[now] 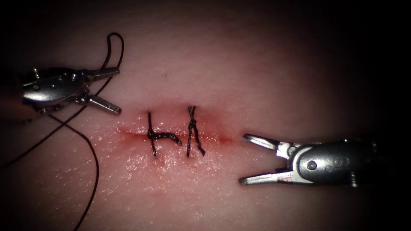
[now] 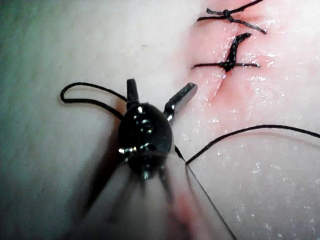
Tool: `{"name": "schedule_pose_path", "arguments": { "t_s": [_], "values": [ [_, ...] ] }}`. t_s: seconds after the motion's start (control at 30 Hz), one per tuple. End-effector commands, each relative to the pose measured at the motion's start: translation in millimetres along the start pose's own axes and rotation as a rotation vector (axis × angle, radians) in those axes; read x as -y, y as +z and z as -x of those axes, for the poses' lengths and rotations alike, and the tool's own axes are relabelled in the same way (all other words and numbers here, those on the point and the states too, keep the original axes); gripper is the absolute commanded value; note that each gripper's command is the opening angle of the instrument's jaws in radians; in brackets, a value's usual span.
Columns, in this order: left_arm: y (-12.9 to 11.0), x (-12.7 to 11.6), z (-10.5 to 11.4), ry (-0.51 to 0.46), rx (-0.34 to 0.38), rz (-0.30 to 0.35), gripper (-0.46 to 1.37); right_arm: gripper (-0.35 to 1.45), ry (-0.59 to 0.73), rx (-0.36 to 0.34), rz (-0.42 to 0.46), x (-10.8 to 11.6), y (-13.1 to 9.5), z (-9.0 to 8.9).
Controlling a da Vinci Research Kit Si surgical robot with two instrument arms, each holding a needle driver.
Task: Wound Closure
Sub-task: Grab the short remaining suture tail with the left grasper
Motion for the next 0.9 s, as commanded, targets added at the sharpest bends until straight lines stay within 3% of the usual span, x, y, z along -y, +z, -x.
{"name": "schedule_pose_path", "arguments": {
  "t_s": [0.03, 0.47, 0.57, 0.67, 0.9],
  "values": [
    [0.0, 0.0, 0.0, 0.000, -0.001, -0.006, 0.75, 1.08, -0.002, 0.001, -0.002, -0.1, 0.0, 0.0],
    [-0.5, -1.2, -1.9, 0.031, 0.007, -0.006, 0.67, 1.09, -0.001, 0.002, -0.002, -0.6, -0.2, 0.1],
    [-0.7, -1.9, -2.6, 0.057, 0.010, -0.006, 0.59, 1.09, 0.000, 0.005, 0.000, -1.1, -0.1, 0.2],
    [-0.8, -3.1, -3.1, 0.083, 0.012, -0.008, 0.34, 1.09, 0.002, 0.009, 0.004, -1.9, 0.1, 0.5],
    [-1.3, -5.9, -4.2, 0.175, 0.018, 0.001, 0.23, 1.09, -0.004, 0.030, 0.006, -3.6, 0.6, 1.4]
  ]
}}
